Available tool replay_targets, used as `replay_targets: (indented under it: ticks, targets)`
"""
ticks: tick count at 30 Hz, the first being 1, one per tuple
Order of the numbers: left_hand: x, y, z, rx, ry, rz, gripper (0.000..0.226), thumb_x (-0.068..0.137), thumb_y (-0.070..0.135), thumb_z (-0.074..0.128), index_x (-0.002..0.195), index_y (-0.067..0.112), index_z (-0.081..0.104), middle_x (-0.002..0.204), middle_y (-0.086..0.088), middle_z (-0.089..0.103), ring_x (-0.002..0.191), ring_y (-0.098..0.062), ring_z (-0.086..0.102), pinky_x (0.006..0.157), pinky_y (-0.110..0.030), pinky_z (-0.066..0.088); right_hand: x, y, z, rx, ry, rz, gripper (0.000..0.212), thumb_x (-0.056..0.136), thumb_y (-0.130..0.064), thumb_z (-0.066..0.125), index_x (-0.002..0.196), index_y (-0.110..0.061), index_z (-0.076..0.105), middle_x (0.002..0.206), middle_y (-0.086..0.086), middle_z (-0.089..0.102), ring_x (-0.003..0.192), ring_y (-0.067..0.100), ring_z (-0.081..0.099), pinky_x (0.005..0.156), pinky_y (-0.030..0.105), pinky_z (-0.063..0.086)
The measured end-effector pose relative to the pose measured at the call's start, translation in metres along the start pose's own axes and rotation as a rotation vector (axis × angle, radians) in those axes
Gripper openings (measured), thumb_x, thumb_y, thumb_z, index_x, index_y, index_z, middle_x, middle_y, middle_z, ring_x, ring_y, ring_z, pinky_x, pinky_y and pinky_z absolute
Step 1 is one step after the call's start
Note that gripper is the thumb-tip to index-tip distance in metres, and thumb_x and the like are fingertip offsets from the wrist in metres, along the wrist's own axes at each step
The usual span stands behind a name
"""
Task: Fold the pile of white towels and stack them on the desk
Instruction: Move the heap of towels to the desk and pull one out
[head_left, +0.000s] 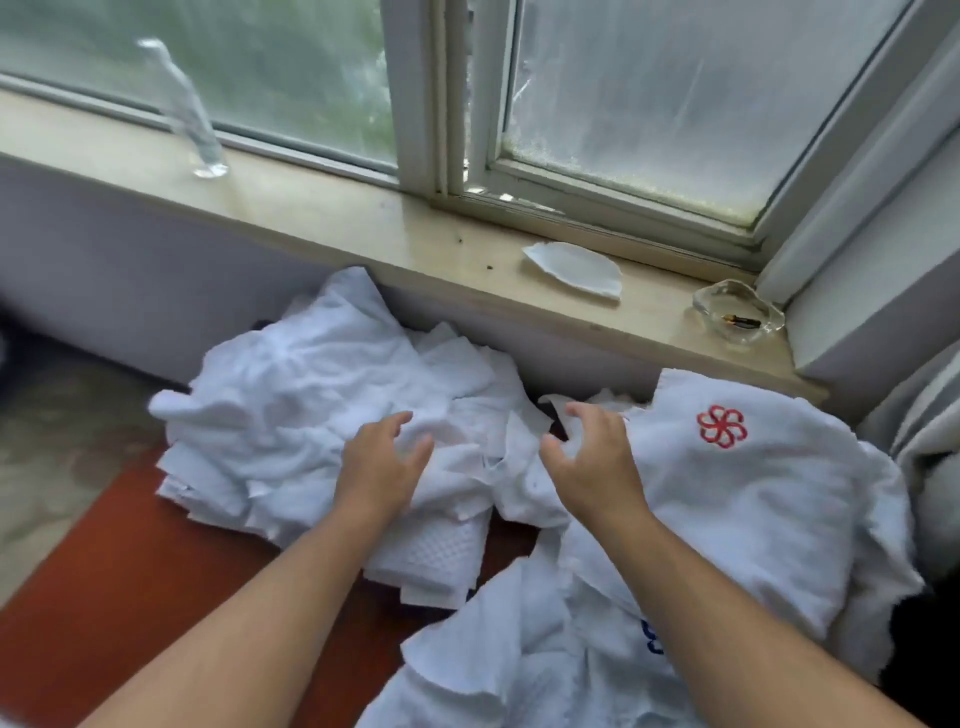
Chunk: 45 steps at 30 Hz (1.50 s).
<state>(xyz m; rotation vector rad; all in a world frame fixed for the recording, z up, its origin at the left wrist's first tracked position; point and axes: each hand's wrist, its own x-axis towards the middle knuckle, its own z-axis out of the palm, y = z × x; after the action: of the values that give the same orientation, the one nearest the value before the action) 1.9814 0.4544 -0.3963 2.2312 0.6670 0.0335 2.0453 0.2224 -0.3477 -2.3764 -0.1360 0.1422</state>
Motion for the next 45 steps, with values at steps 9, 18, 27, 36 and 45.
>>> replay_targets:
  ticks: [9, 18, 27, 36, 45]
  targets:
    - [0.055, -0.099, -0.098, 0.206, 0.065, -0.21, 0.109, 0.064, 0.085, 0.066, 0.153, 0.05, 0.013, 0.164, 0.002, 0.003, 0.149, -0.033, 0.007, 0.115, -0.056, 0.027, 0.031, -0.047, 0.113, 0.278, -0.326, 0.548, 0.103, 0.076, -0.067, 0.07, 0.157, -0.031, 0.017, 0.156, 0.007, 0.035, 0.114, 0.023, 0.047, 0.091, 0.04, 0.048]
    - [0.107, -0.105, -0.076, 0.109, 0.035, -0.423, 0.131, 0.057, 0.071, 0.082, 0.148, 0.049, -0.009, 0.156, -0.014, 0.002, 0.131, -0.043, 0.028, 0.107, -0.052, 0.037, 0.051, -0.071, 0.168, -0.029, -0.351, 0.582, 0.13, 0.059, -0.081, 0.072, 0.159, -0.033, 0.005, 0.157, 0.014, 0.029, 0.137, 0.035, 0.04, 0.097, 0.043, 0.044]
    - [0.121, -0.125, -0.091, 0.236, 0.033, -0.368, 0.126, 0.047, 0.087, 0.074, 0.146, 0.05, 0.006, 0.148, -0.011, 0.025, 0.132, -0.037, 0.035, 0.096, -0.061, 0.043, 0.063, -0.084, 0.183, -0.288, -0.367, 0.497, 0.087, 0.074, -0.061, 0.066, 0.15, -0.037, 0.031, 0.139, 0.01, 0.026, 0.107, 0.027, 0.039, 0.074, 0.038, 0.038]
    - [0.107, -0.117, -0.12, 0.042, -0.041, -0.163, 0.056, 0.057, 0.067, 0.079, 0.096, 0.034, 0.057, 0.093, 0.005, 0.064, 0.091, -0.017, 0.062, 0.074, -0.04, 0.058, 0.06, -0.081, 0.15, -0.088, -0.468, 0.389, 0.079, 0.076, -0.045, 0.075, 0.14, -0.027, 0.033, 0.119, 0.003, 0.057, 0.098, 0.023, 0.061, 0.074, 0.039, 0.056]
    - [0.069, -0.108, -0.124, -0.158, -0.248, -0.118, 0.054, 0.051, 0.06, 0.082, 0.101, 0.046, 0.067, 0.093, 0.025, 0.072, 0.09, 0.003, 0.066, 0.079, -0.025, 0.054, 0.06, -0.084, 0.136, -0.137, -0.605, 0.215, 0.039, 0.072, -0.048, 0.084, 0.088, -0.039, 0.049, 0.094, -0.011, 0.06, 0.084, 0.01, 0.059, 0.062, 0.031, 0.055]
